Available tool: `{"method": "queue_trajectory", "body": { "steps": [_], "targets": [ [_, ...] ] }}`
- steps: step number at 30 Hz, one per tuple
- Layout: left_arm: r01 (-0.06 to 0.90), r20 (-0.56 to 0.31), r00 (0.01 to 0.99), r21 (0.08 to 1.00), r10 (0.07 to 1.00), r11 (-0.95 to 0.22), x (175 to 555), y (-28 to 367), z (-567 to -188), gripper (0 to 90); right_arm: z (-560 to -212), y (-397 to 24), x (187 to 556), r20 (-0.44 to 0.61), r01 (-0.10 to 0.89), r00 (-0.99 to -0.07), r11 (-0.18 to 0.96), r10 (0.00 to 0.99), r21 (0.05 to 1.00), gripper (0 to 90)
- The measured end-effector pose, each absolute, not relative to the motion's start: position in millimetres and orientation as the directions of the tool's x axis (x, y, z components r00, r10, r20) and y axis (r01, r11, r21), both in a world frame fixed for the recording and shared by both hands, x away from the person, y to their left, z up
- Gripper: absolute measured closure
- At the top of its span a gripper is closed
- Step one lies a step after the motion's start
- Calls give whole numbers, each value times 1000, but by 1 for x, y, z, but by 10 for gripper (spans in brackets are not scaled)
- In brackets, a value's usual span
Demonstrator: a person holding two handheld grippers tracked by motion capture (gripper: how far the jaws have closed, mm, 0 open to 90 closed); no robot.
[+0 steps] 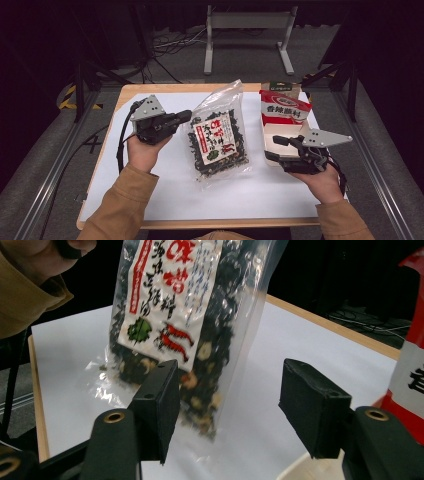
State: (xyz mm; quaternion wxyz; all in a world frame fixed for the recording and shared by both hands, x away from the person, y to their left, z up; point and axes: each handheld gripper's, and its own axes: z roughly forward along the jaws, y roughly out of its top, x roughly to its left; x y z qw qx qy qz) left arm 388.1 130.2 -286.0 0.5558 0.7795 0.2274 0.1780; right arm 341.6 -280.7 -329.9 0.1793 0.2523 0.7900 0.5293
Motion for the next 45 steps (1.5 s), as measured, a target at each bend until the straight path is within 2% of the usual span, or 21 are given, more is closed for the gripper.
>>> {"method": "queue_trajectory", "body": {
  "steps": [9, 14, 23, 26, 28, 32, 34, 36, 45],
  "targets": [
    [71, 80, 893, 947, 442, -315, 368, 117, -276, 887, -322, -264, 349, 25, 221, -840, 301, 543, 928, 375],
    [30, 92, 921, 952, 377, -306, 363, 116, -275, 886, -320, -256, 354, 64, 236, -863, 288, 501, 928, 326],
    [3, 94, 950, 952, 298, -308, 360, 111, -277, 885, -317, -243, 358, 122, 249, -901, 265, 417, 932, 323],
    [-18, 108, 954, 951, 278, -309, 358, 109, -277, 885, -318, -240, 359, 133, 255, -908, 273, 397, 927, 353],
    [-26, 114, 956, 950, 269, -310, 357, 108, -277, 885, -318, -237, 359, 140, 256, -919, 289, 367, 923, 409],
    [-24, 104, 962, 954, 253, -299, 357, 108, -277, 884, -317, -233, 357, 140, 242, -944, 336, 300, 910, 629],
    [-22, 99, 963, 955, 249, -294, 357, 109, -277, 883, -317, -233, 356, 133, 232, -949, 349, 284, 908, 708],
    [-20, 96, 964, 956, 248, -294, 357, 109, -277, 882, -316, -233, 355, 105, 209, -952, 359, 289, 910, 734],
    [14, 49, 971, 966, 235, -258, 361, 113, -277, 863, -312, -232, 351, 100, 200, -956, 363, 277, 910, 765]
  ]
}}
